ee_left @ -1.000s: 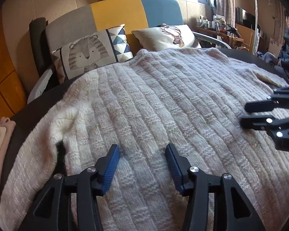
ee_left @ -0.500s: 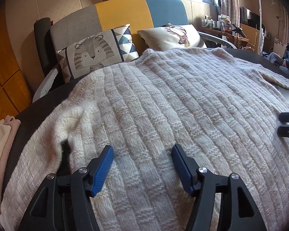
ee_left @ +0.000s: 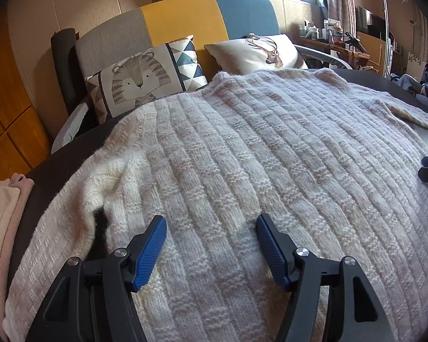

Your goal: Fold clothes

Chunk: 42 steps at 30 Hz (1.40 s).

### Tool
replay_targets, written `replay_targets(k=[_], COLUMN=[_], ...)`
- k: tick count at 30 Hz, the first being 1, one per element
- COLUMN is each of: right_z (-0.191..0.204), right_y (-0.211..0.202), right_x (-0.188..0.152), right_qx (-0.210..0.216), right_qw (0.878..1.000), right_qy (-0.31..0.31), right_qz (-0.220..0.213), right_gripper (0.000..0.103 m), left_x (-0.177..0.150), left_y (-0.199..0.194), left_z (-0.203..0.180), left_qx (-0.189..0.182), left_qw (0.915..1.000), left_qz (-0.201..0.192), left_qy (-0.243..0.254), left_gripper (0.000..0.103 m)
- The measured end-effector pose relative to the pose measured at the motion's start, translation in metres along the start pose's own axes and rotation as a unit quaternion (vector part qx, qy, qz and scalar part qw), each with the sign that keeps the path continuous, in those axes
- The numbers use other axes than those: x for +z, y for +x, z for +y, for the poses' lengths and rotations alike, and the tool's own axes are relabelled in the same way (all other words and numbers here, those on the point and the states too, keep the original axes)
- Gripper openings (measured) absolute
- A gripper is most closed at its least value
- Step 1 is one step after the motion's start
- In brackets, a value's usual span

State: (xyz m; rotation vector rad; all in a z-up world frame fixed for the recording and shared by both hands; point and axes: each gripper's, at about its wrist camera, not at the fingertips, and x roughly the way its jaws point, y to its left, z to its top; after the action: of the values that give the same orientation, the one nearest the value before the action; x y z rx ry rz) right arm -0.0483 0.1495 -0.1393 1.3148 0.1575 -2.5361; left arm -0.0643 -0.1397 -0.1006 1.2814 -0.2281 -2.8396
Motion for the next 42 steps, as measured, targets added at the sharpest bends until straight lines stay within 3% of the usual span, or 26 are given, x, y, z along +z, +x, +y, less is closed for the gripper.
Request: replay_targets(k=[8,12,19,22,28,37,41,42], right_z=[-0.005,-0.006,-0.003,0.019,0.072,0.052,0.057,0.059], right_y=[-0.001,0.000,-0.010,-0.023,0.008,0.003,0.001,-0.005], right_x=[-0.011,-0.010,0.008,0.019,0.017,-0.001,0.019,0.027], right_qx=[-0.025,-0.025,-0.028,0.031,0.038,0.032,0.052,0.063], right_qw=[0.999,0.999,0.999,0.998,0.998,0.998,0.997,0.997], right_qy=[-0.016,-0.011,0.041,0.040,-0.041,-0.061,-0.058,-0.053], right_qz=[-0.031,-0.040,-0.005,-0.031,0.014,-0.006,0.011,-0.008], right_gripper=[0.049,0.051,0.052,0.052,0.052,0.056,0.057,0.057], left_x=[-0.002,0.002,-0.014,-0.024,-0.032,-0.049,-0.039,-0.034], left_y=[0.001,-0.006,-0.023,-0.029,-0.031,-0.042,-0.040,-0.039], left_z=[0.012,0.009,0.004,-0.001,0.001,0.014,0.018,0.020], left_qx=[-0.027,-0.028,-0.056,-0.042,-0.041,-0.051,-0.062,-0.063], left_qw=[0.9992,0.9988,0.9959,0.9978,0.9977,0.9978,0.9964,0.9960], left_qz=[0.015,0.041,0.058,0.033,0.018,0.005,0.021,0.020], left_qy=[-0.025,-0.003,-0.042,-0.039,-0.050,-0.042,-0.054,-0.060], left_gripper=[0.070,0.070,0.070,0.070,0.070,0.070,0.070,0.070])
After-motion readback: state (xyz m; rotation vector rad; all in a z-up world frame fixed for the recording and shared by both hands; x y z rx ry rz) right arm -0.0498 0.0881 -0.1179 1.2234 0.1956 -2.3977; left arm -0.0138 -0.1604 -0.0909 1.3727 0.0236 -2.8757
